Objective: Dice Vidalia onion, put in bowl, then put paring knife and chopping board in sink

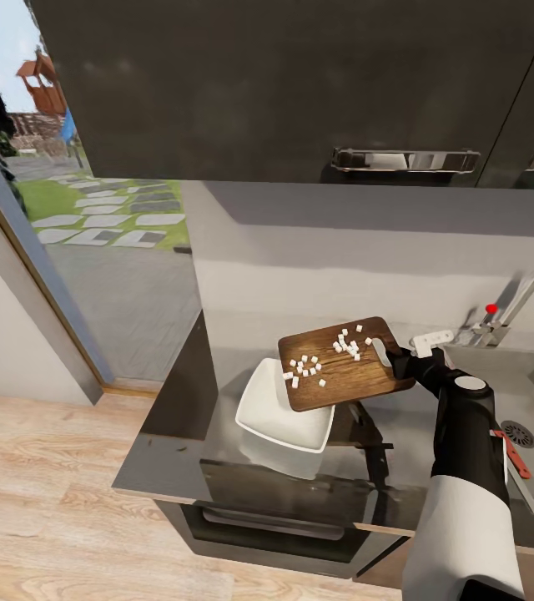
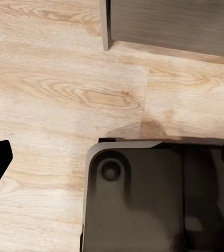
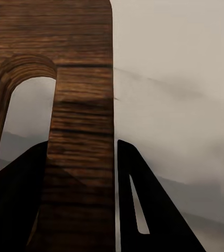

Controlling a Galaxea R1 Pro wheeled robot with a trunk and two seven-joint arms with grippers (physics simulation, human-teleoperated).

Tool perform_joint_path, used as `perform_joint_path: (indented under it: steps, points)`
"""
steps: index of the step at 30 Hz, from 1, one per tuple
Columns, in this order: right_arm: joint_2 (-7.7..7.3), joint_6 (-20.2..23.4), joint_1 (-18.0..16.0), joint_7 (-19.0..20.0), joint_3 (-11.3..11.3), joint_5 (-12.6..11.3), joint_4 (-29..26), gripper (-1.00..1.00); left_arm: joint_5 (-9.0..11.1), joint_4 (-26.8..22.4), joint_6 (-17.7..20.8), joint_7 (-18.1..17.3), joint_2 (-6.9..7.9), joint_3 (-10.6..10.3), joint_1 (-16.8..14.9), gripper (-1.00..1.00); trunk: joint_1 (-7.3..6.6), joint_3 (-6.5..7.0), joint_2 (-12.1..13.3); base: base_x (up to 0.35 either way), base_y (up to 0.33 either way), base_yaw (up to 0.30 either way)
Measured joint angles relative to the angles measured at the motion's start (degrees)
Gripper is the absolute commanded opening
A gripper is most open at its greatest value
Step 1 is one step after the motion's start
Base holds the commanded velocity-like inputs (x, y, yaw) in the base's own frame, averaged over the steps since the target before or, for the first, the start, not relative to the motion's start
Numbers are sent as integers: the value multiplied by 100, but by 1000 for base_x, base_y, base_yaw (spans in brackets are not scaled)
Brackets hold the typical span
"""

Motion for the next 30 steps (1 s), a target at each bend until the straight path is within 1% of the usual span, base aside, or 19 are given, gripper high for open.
perform_joint_path:
  steps: [9, 13, 16, 30]
  points:
    - [0, 0, 0, -9, 1, 16, 0, -100, 0, 0, 0, 4, 3, 0, -2, 100, 0, 0, 0, 0, 0, 0]
    - [0, 0, 0, -6, 0, 104, 0, -100, 0, 0, 0, 2, 4, 0, -1, 100, 0, 0, 0, 0, 0, 0]
    - [0, -1, 0, 0, 0, 125, 0, -100, 0, 0, 0, 0, 1, 0, -3, 100, 0, 0, 0, 0, 0, 0]
    - [0, 1, 0, 26, 0, 132, 0, -100, 0, -2, 0, 1, 3, 0, -1, 100, 0, 0, 0, 0, 0, 0]
